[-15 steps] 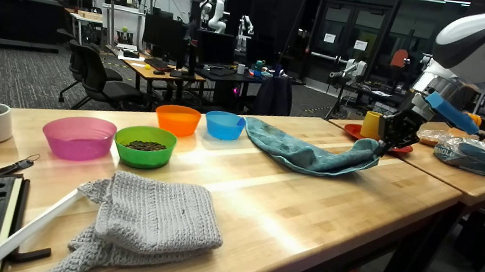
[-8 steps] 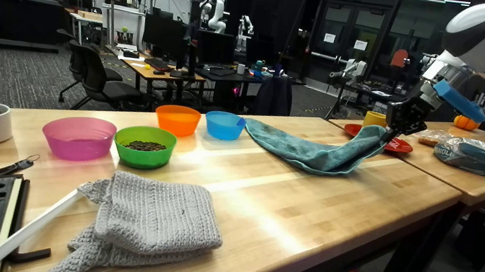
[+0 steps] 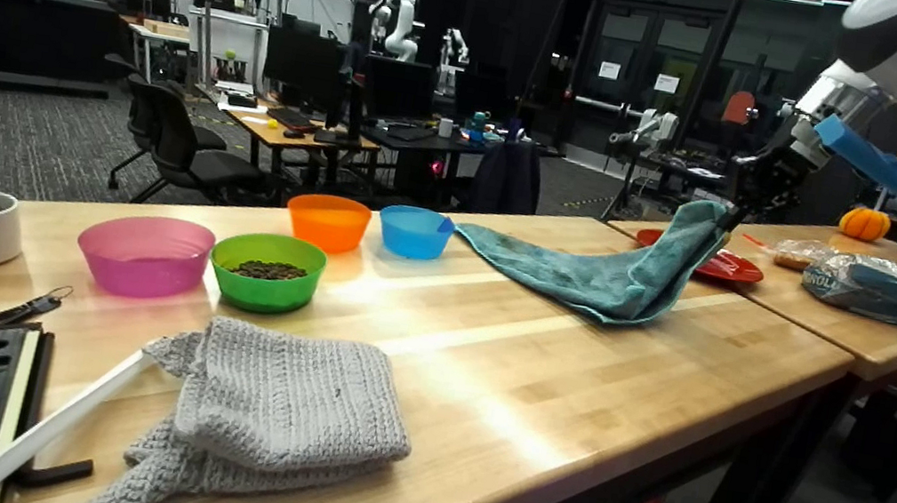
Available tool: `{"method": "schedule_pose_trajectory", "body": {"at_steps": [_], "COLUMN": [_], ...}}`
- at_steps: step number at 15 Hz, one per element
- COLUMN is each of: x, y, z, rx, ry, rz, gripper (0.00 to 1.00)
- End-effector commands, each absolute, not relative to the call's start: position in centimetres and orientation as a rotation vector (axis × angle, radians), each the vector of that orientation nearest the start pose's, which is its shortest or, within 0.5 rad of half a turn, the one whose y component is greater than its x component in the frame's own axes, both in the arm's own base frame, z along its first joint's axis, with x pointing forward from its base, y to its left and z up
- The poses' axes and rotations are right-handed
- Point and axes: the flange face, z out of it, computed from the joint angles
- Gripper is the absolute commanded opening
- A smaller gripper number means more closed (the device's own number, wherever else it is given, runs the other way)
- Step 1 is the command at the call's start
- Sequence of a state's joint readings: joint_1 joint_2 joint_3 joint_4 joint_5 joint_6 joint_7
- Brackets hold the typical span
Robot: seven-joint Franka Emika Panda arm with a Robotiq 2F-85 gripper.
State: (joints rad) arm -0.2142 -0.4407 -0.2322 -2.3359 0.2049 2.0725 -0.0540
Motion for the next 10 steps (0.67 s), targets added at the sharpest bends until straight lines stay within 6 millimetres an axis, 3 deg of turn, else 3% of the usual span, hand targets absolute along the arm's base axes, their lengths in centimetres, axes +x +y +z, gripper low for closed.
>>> {"method": "schedule_pose_trajectory", "body": {"at_steps": [1, 10], "x": [40.4, 44.0], "y": [-15.5, -0.9], "z": [53.2, 52.6], "rx": [-2.863, -2.928], "ry": [0.587, 0.243], "rz": [-0.299, -0.273], "gripper": [0.01, 0.01]}}
